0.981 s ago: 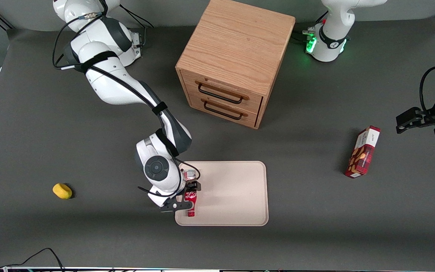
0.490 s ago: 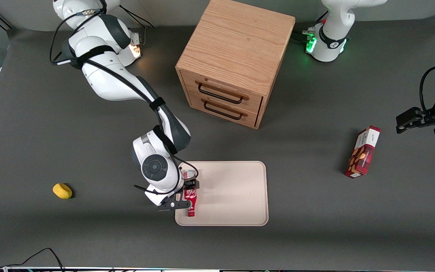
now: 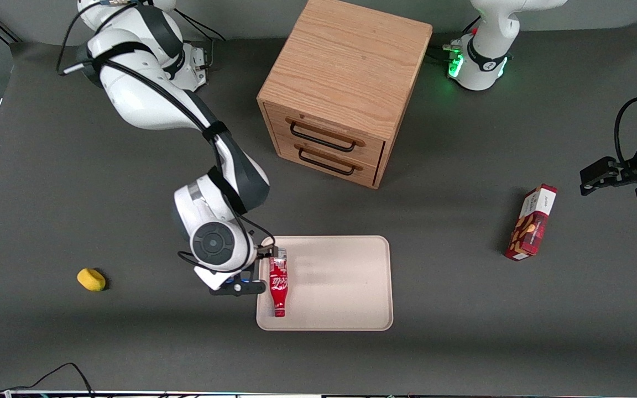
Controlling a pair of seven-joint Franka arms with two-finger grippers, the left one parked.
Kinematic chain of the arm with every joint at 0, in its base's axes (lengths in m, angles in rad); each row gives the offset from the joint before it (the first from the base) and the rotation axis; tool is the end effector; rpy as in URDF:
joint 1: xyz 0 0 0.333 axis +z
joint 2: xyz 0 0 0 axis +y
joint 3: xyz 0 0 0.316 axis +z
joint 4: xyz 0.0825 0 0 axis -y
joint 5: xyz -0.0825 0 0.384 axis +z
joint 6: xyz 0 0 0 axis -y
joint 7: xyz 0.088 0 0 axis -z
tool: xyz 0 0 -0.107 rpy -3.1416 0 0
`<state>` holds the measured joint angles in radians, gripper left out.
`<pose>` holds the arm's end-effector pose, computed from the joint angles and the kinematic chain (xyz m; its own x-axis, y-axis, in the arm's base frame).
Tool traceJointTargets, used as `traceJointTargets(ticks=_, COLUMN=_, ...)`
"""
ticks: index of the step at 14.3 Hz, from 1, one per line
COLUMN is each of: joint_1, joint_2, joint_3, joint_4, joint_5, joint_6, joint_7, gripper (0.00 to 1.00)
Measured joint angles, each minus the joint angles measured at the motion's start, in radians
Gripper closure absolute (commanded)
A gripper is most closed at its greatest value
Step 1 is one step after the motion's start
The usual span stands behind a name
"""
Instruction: Place coke bottle on tray
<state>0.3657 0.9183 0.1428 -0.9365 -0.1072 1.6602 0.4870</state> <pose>0.6860 0.3245 0.3121 0.9854 -0.0104 -0.1698 0.0029 -0.9969 0.0783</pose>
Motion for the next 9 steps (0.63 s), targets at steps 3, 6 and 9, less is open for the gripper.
traceJointTargets(ticks=3, joint_1=-0.047, joint_2=-0.134, joint_3=0.002, joint_4=-0.097, joint_5=0.029, joint_6=-0.070, joint_7=-0.018, gripper=0.00)
traceJointTargets(ticks=6, joint_1=-0.093, joint_2=-0.346, joint_3=-0.024, joint_4=-0.285, joint_5=0.075, joint_6=-0.090, joint_7=-0.134, gripper=0.00)
traceJointTargets(ticks=9, joint_1=-0.101, joint_2=-0.588, joint_3=-0.093, joint_4=-0.505, joint_5=0.088, joint_6=-0.095, joint_7=-0.222, gripper=0.00)
